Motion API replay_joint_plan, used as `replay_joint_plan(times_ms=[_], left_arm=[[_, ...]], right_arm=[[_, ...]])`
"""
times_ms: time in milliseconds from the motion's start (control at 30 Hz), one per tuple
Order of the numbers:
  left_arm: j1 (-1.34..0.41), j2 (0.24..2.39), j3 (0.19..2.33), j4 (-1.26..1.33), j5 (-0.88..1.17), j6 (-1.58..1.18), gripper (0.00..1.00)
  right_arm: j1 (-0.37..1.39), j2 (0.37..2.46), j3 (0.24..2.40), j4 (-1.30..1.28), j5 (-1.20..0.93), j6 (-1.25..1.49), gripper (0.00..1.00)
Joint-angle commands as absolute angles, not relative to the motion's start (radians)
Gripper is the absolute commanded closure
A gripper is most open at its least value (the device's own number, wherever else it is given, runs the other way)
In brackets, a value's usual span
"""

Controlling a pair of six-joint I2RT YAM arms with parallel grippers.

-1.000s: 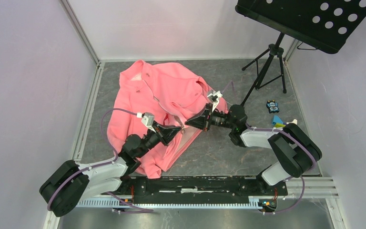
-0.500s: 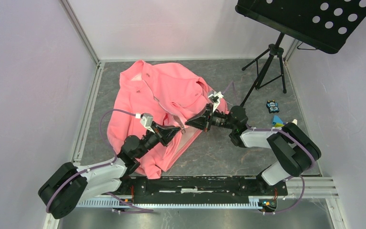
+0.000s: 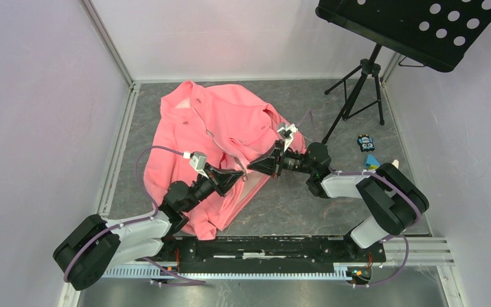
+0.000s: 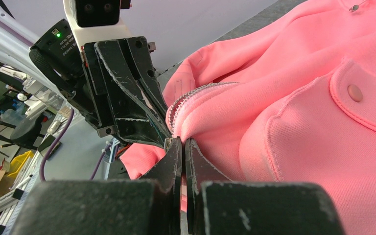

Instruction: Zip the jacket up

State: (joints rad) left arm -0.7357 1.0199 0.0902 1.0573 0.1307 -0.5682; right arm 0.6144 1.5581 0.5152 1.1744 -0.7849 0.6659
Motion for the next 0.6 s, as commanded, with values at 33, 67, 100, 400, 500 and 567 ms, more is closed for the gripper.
replay_joint_plan(times_ms=[33,67,100,400,500,567], left_arm=[[-0.738,0.979,0.078,1.131,0.121,-0.593,0.98],[-0.738,0.973,0.078,1.124,0.120,-0.591,0.98],[-0.738,0.968,0.078,1.116,0.120,-0.589,0.98],[-0.737,0.976,0.080,1.116,0.124,-0.590,0.98],[-0.738,0.996,0.082,1.141,0.130,-0.595,0.98],[-0.738,1.007,0.085,1.150,0.138,-0.599,0.98]], right_arm=[[0.623,1.556,0.520,1.244,-0.796,0.659,1.00],[0.623,1.558,0.520,1.245,-0.794,0.659,1.00],[0.623,1.558,0.519,1.247,-0.792,0.660,1.00],[0.623,1.562,0.519,1.272,-0.797,0.673,1.00],[0.622,1.563,0.519,1.272,-0.800,0.673,1.00],[0.624,1.565,0.518,1.280,-0.799,0.677,1.00]])
